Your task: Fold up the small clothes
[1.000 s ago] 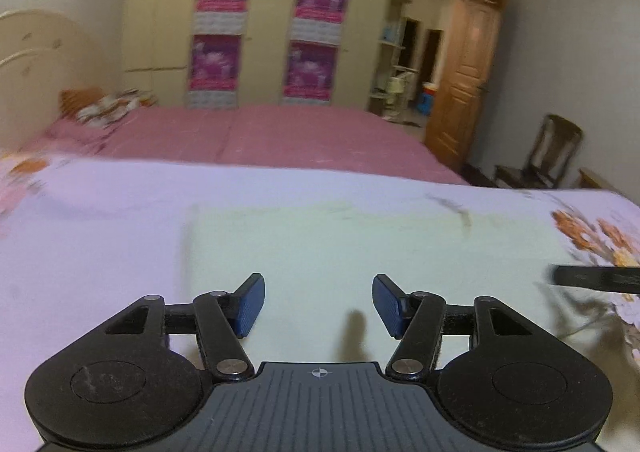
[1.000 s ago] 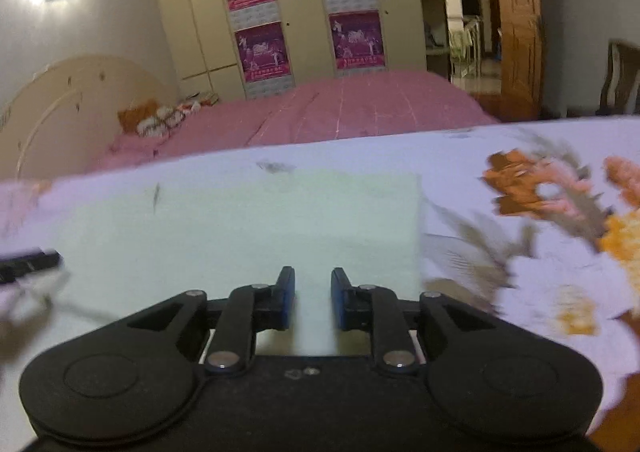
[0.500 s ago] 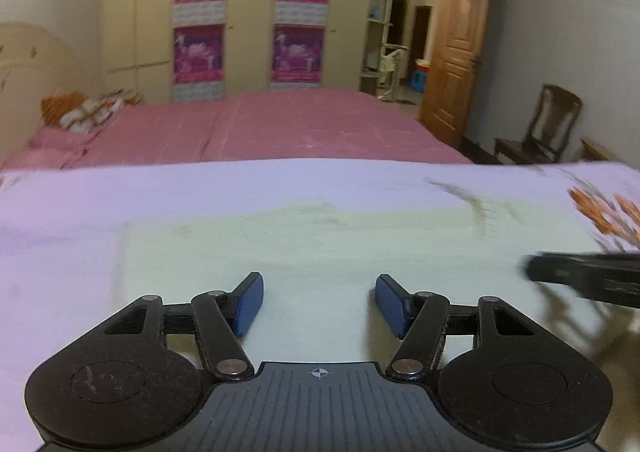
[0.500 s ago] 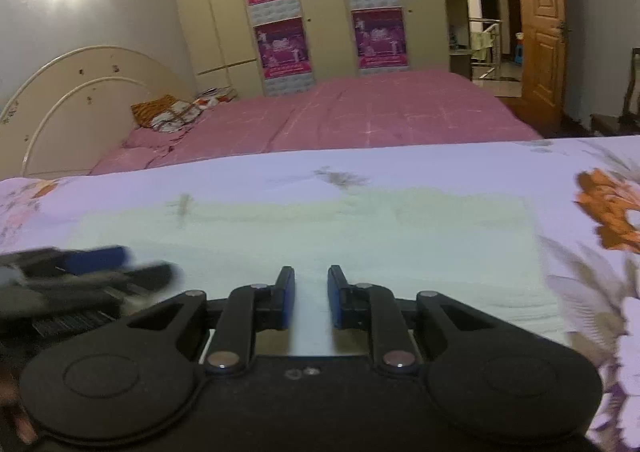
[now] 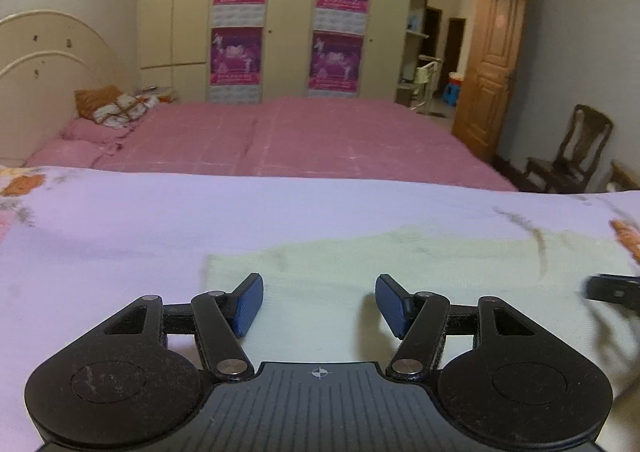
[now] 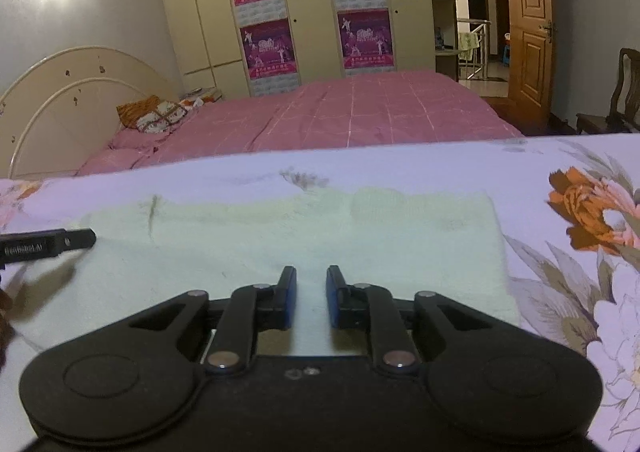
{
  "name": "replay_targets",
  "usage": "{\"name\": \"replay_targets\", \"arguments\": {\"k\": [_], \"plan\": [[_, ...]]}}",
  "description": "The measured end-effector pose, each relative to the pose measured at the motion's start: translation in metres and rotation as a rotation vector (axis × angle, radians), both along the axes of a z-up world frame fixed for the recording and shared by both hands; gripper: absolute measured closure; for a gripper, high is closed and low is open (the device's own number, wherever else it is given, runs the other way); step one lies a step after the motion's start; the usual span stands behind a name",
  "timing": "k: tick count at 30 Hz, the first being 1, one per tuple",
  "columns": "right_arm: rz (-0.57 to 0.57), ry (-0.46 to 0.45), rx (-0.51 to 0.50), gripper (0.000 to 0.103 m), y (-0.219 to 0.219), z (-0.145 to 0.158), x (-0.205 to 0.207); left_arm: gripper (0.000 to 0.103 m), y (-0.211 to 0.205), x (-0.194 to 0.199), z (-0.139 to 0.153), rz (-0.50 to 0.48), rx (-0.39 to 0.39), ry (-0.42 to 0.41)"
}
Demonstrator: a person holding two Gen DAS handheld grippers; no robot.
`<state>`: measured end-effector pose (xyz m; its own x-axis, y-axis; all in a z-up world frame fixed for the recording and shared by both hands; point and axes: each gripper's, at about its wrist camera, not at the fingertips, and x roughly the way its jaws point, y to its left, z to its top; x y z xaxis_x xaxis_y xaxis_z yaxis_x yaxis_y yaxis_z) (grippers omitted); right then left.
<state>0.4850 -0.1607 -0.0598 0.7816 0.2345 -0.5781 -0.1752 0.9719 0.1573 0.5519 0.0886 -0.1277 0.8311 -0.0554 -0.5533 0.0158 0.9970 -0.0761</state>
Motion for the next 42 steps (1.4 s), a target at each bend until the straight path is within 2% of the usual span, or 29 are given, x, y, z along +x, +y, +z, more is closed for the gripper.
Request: {"name": "replay_targets", "arguments": {"k": [9, 15, 23, 27, 31, 36, 39, 42], "plan": [[0.039, 0.011, -0.070, 0.077, 0.037, -0.006, 0.008, 0.041, -0.046, -0.009, -0.004, -0.036, 0.037, 0.012], [0.045, 0.007, -0.099, 0.077, 0.025, -0.003, 0.008, 0.041, -0.026, -0.022, -0.004, -0.009, 0.037, -0.002], [-0.023, 0.017, -0.141, 0.077, -0.014, -0.004, 0.002, 0.041, -0.003, -0.039, -0.003, 0.040, 0.049, -0.008], [-0.030, 0.026, -0.149, 0.075, -0.018, -0.002, -0.003, 0.041, -0.016, -0.052, 0.003, 0.014, 0.082, -0.018], [0.011, 0.016, -0.164, 0.073, -0.008, -0.001, -0.017, 0.041, -0.033, -0.072, -0.002, 0.000, 0.123, -0.026], [0.002, 0.012, -0.204, 0.073, -0.023, -0.002, -0.042, 0.041, -0.018, -0.101, -0.001, 0.018, 0.104, -0.022], [0.005, -0.004, -0.224, 0.073, -0.034, -0.005, -0.057, 0.041, -0.010, -0.105, -0.001, 0.032, 0.073, -0.009], [0.008, -0.006, -0.243, 0.073, -0.031, -0.005, -0.056, 0.040, -0.012, -0.102, -0.001, 0.036, 0.091, 0.004]]}}
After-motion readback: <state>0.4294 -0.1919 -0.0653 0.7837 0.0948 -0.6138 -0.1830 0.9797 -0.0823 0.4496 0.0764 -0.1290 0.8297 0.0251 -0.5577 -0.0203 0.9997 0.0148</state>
